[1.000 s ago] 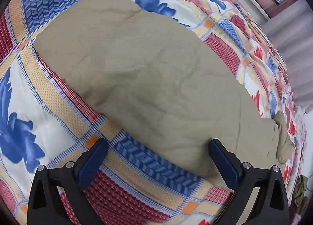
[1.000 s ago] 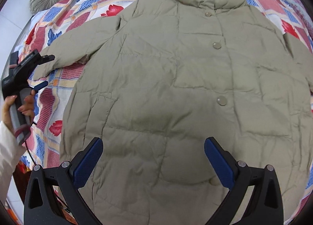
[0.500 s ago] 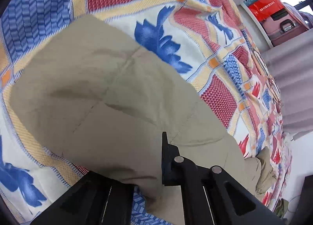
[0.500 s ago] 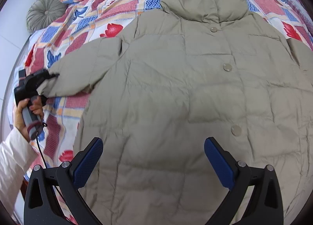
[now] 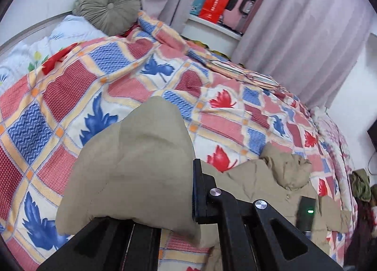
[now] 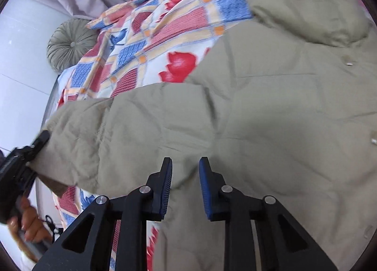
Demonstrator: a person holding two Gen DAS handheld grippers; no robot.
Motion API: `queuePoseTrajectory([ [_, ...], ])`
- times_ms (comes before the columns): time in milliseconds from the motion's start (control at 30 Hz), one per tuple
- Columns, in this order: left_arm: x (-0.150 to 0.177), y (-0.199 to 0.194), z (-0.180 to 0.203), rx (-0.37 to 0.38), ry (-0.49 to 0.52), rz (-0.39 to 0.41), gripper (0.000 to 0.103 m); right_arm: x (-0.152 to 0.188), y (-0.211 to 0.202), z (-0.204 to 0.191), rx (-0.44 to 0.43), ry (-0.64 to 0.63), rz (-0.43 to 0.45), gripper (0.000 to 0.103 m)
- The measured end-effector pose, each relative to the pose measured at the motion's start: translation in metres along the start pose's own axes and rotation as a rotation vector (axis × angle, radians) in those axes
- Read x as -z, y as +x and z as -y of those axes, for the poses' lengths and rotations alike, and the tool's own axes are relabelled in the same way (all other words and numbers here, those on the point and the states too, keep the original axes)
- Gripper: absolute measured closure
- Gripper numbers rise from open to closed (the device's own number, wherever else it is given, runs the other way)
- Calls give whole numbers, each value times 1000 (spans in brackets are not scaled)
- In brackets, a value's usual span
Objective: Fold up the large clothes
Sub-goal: 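Grasp the jacket sleeve with the left gripper and lift it, then fold the held sleeve across the jacket body and release with the left gripper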
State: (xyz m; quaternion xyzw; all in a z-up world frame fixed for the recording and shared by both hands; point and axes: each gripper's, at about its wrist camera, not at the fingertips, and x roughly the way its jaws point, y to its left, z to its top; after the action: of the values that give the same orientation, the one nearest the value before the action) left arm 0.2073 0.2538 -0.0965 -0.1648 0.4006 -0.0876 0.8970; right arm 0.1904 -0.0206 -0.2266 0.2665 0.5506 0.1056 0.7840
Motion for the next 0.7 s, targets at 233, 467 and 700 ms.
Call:
queuePoseTrajectory([
  [233, 14, 19, 99, 159, 87, -47, 96, 11, 41, -2, -18, 26, -97, 77],
  [467, 54, 72, 214, 225, 231, -160, 96, 30, -46, 52, -22, 143, -3, 77],
  [700, 152, 154, 279, 70, 425, -325, 96, 49, -142, 132, 181, 228, 143, 77],
])
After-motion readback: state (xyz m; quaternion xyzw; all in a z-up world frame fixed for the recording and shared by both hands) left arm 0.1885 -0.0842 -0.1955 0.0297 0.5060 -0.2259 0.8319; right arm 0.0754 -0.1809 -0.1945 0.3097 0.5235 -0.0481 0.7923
